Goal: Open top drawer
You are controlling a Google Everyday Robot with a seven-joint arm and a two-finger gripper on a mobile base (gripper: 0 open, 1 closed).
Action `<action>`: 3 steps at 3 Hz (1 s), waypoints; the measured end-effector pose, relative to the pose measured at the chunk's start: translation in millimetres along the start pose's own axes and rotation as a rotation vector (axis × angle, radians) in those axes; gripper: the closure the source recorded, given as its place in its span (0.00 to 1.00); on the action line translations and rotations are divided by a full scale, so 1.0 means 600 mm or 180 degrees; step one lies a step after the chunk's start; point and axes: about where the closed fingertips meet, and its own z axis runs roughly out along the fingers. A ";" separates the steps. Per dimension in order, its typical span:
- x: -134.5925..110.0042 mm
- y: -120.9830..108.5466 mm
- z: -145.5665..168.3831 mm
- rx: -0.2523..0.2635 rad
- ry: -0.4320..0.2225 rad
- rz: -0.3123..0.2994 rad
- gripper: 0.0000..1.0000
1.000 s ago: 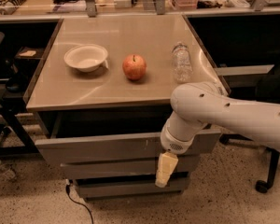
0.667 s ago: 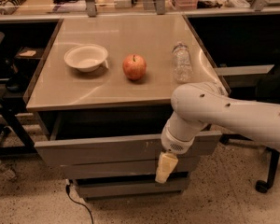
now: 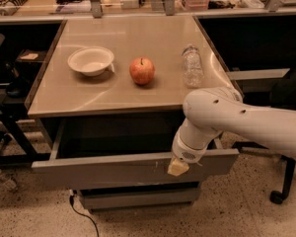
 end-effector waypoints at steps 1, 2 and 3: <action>0.000 0.000 0.000 0.0000 0.0000 0.0000 0.89; 0.000 0.000 0.000 0.0000 0.0000 0.0000 1.00; 0.002 0.006 -0.002 -0.0007 -0.0004 -0.0003 1.00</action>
Offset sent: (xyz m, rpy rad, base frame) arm 0.0000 0.0000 0.0000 0.0000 0.0000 0.0000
